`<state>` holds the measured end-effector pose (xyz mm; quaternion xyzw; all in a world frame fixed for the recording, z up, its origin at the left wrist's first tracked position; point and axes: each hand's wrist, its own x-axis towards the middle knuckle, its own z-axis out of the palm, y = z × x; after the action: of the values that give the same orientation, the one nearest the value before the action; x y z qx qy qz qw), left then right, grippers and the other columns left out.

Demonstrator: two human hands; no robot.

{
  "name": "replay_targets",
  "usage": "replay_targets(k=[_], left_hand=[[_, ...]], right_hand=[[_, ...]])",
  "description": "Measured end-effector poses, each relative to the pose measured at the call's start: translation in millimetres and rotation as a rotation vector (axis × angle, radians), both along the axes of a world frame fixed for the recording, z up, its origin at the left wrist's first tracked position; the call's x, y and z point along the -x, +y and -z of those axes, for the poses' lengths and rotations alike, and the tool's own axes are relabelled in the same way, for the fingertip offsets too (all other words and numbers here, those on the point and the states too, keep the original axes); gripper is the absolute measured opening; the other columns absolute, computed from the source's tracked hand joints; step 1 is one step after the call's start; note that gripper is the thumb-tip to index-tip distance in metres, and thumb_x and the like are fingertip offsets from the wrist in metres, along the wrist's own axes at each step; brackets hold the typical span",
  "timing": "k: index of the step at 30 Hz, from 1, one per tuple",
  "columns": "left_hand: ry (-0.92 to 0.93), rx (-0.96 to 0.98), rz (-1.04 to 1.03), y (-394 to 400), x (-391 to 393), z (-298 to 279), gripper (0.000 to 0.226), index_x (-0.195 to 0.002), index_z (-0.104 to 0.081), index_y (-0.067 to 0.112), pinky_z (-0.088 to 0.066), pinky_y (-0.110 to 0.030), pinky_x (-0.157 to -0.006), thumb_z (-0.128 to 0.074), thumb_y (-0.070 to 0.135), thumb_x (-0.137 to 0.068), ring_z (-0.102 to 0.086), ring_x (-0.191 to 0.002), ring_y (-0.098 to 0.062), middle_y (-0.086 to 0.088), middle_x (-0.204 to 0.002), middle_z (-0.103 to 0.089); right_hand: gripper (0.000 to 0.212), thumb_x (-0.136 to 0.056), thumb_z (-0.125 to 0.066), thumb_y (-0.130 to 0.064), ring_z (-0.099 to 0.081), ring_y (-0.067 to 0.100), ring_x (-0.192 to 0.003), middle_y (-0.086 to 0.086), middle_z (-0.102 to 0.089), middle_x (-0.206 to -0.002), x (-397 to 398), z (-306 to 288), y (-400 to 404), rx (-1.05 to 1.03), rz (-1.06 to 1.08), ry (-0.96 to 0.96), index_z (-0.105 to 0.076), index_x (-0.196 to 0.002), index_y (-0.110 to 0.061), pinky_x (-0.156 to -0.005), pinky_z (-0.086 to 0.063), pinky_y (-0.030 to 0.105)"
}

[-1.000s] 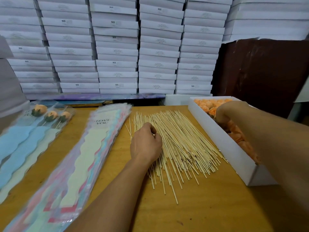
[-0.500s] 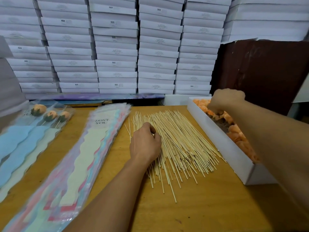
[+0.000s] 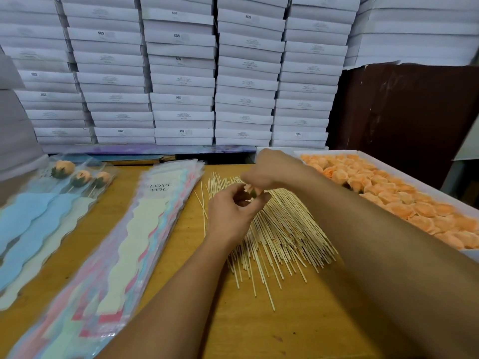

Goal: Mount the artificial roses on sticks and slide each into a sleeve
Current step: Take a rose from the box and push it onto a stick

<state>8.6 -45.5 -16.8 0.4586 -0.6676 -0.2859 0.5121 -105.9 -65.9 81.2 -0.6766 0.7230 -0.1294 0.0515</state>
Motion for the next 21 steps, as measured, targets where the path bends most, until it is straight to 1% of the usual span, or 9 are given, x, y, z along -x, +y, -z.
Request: replay_targets(k=[2, 5, 8, 10, 12, 14, 15, 17, 21], left_hand=[[0.009, 0.007, -0.019, -1, -1, 0, 0.033, -0.105, -0.073, 0.022, -0.055, -0.027, -0.071, -0.079, 0.043, -0.080, -0.067, -0.081, -0.005, 0.008, -0.087, -0.072], [0.014, 0.003, -0.051, -2, -2, 1, 0.027, -0.102, -0.074, 0.020, -0.047, -0.019, -0.064, -0.081, 0.035, -0.081, -0.064, -0.076, -0.004, 0.009, -0.084, -0.071], [0.031, 0.006, -0.045, -5, -3, 2, 0.023, -0.099, -0.070, 0.031, -0.045, -0.009, -0.060, -0.082, 0.031, -0.080, -0.063, -0.078, 0.004, 0.014, -0.082, -0.070], [0.039, -0.011, -0.062, -9, -4, 4, 0.019, -0.095, -0.069, 0.030, -0.046, -0.013, -0.058, -0.082, 0.029, -0.080, -0.064, -0.073, -0.002, 0.012, -0.079, -0.069], [0.017, -0.037, -0.122, -12, -5, 6, 0.016, -0.093, -0.070, 0.022, -0.050, -0.026, -0.062, -0.080, 0.028, -0.083, -0.064, -0.073, -0.012, 0.007, -0.079, -0.068], [-0.008, -0.043, -0.203, -16, -6, 8, 0.018, -0.089, -0.065, 0.021, -0.050, -0.033, -0.066, -0.080, 0.031, -0.083, -0.062, -0.074, -0.015, 0.007, -0.078, -0.065], [-0.017, -0.037, -0.238, -17, -6, 9, 0.020, -0.088, -0.061, 0.024, -0.049, -0.032, -0.065, -0.079, 0.032, -0.083, -0.060, -0.073, -0.012, 0.010, -0.077, -0.062], [-0.027, -0.021, -0.282, -18, -7, 9, 0.024, -0.088, -0.056, 0.027, -0.042, -0.024, -0.060, -0.079, 0.034, -0.083, -0.054, -0.070, -0.003, 0.015, -0.075, -0.055], [-0.029, -0.009, -0.298, -19, -8, 11, 0.025, -0.091, -0.057, 0.026, -0.031, -0.014, -0.055, -0.079, 0.035, -0.083, -0.053, -0.070, -0.002, 0.018, -0.074, -0.053]], right_hand=[[0.023, -0.082, -0.058, -0.040, -0.062, 0.017, -0.070, -0.002, -0.066, -0.073, -9, 7, 1, 0.003, -0.019, 0.032, -0.062, -0.073, -0.019, -0.059, -0.042, 0.031], [0.028, -0.083, -0.059, -0.045, -0.058, 0.016, -0.065, -0.001, -0.061, -0.073, -14, 16, 1, 0.040, -0.010, 0.025, -0.056, -0.074, -0.019, -0.054, -0.036, 0.029], [0.034, -0.084, -0.059, -0.044, -0.053, 0.016, -0.054, -0.003, -0.062, -0.059, -8, 17, 1, -0.036, -0.039, -0.130, -0.059, -0.067, -0.015, -0.050, -0.036, 0.027], [0.037, -0.087, -0.055, -0.043, -0.049, 0.017, -0.052, 0.000, -0.065, -0.057, 2, 15, 0, -0.151, -0.057, -0.350, -0.068, -0.073, -0.010, -0.046, -0.035, 0.025], [0.039, -0.094, -0.048, -0.035, -0.051, 0.017, -0.052, 0.006, -0.072, -0.065, 12, 19, -3, -0.188, -0.025, -0.478, -0.071, -0.086, -0.004, -0.043, -0.035, 0.025], [0.028, -0.095, -0.050, -0.023, -0.057, 0.020, -0.058, 0.010, -0.073, -0.074, 18, 31, -8, -0.088, 0.030, -0.338, -0.067, -0.083, -0.005, -0.048, -0.040, 0.026], [0.023, -0.093, -0.054, -0.020, -0.058, 0.022, -0.062, 0.010, -0.068, -0.075, 20, 40, -10, -0.025, 0.050, -0.189, -0.062, -0.075, -0.007, -0.050, -0.039, 0.026], [0.031, -0.091, -0.065, -0.022, -0.054, 0.022, -0.064, 0.005, -0.056, -0.071, 18, 57, -14, 0.045, 0.082, -0.001, -0.051, -0.065, -0.013, -0.049, -0.032, 0.028], [0.035, -0.088, -0.074, -0.027, -0.053, 0.025, -0.077, 0.000, -0.050, -0.077, 8, 70, -20, 0.074, 0.117, 0.058, -0.045, -0.071, -0.017, -0.056, -0.035, 0.029]])
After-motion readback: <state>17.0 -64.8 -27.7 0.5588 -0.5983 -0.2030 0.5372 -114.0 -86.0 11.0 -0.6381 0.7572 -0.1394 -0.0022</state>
